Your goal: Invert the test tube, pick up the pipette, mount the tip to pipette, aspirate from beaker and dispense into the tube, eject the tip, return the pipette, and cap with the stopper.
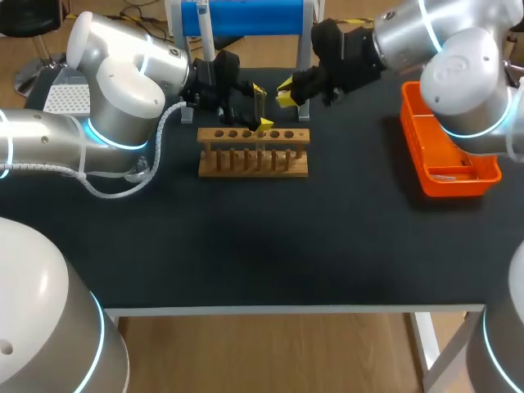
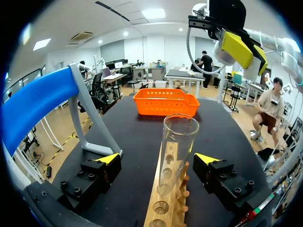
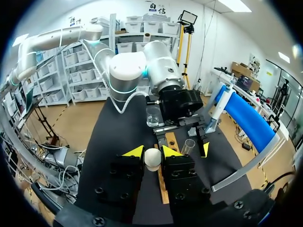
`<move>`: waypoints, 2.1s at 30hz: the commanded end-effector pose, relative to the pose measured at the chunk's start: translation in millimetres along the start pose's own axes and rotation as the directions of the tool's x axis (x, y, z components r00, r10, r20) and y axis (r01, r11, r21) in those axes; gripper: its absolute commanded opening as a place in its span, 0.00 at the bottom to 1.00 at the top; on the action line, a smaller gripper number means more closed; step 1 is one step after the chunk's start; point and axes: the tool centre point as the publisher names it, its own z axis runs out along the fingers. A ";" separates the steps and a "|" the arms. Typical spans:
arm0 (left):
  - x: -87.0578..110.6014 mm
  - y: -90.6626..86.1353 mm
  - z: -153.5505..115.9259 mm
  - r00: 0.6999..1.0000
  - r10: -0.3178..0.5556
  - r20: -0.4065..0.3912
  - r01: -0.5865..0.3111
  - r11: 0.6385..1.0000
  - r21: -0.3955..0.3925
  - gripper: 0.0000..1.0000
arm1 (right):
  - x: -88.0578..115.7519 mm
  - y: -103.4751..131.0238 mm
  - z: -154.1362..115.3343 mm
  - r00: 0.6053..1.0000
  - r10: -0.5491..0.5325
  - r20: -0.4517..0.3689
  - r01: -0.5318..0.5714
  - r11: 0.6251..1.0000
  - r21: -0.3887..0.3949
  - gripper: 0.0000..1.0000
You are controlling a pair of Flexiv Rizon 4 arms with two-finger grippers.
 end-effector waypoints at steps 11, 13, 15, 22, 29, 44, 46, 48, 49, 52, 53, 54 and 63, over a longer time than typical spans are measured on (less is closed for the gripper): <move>-0.9 0.7 0.0 1.000 0.001 -0.003 -0.001 1.000 0.002 1.00 | -23.6 7.1 8.8 1.000 -0.002 0.024 0.002 1.000 -0.006 0.00; -0.9 0.7 0.0 1.000 0.001 -0.003 -0.001 1.000 0.002 1.00 | -28.2 8.2 11.0 1.000 -0.007 0.029 0.007 1.000 -0.003 0.00; -0.9 0.7 0.0 1.000 0.001 -0.003 -0.001 1.000 0.002 1.00 | -32.4 9.2 13.0 0.999 -0.010 0.034 0.010 1.000 -0.001 0.00; -0.9 0.7 0.0 1.000 0.001 -0.003 -0.001 1.000 0.002 1.00 | -43.9 7.5 21.3 0.999 -0.015 0.038 0.015 1.000 0.013 0.00; -0.9 0.7 0.0 1.000 0.001 -0.003 -0.001 1.000 0.002 1.00 | -56.1 7.1 28.2 0.998 -0.011 0.061 0.011 1.000 0.009 0.00; 0.2 -1.4 -8.0 1.000 0.009 0.009 -0.008 1.000 -0.030 1.00 | -65.0 13.3 40.5 0.996 0.001 0.086 0.002 1.000 -0.028 0.00; 1.0 -0.8 -9.8 1.000 0.008 0.014 -0.008 0.999 -0.032 1.00 | -64.9 13.3 40.9 0.996 0.002 0.086 0.000 1.000 -0.030 0.00; 2.1 -0.4 -11.3 1.000 0.007 0.019 -0.006 0.999 -0.035 1.00 | -64.6 13.3 41.1 0.996 0.003 0.086 -0.001 1.000 -0.030 0.00; 2.7 -0.2 -12.1 1.000 0.005 0.022 -0.005 0.999 -0.037 1.00 | -64.5 13.2 41.2 0.996 0.004 0.086 -0.001 1.000 -0.030 0.00; 3.8 0.0 -13.9 1.000 0.003 0.031 -0.002 0.999 -0.041 1.00 | -64.3 13.2 41.3 0.996 0.005 0.088 -0.002 1.000 -0.030 0.00; 4.1 0.0 -14.3 0.999 0.002 0.032 -0.001 0.999 -0.041 1.00 | -64.3 13.2 41.4 0.996 0.005 0.088 -0.003 1.000 -0.030 0.00; 4.3 -0.1 -14.8 0.999 0.002 0.033 -0.001 0.999 -0.042 1.00 | -64.4 13.2 41.5 0.996 0.006 0.090 -0.003 1.000 -0.031 0.00; 4.7 -1.6 -16.0 0.999 0.008 0.035 -0.006 0.999 -0.044 1.00 | -65.8 14.4 42.3 0.995 0.007 0.102 -0.003 0.999 -0.044 0.00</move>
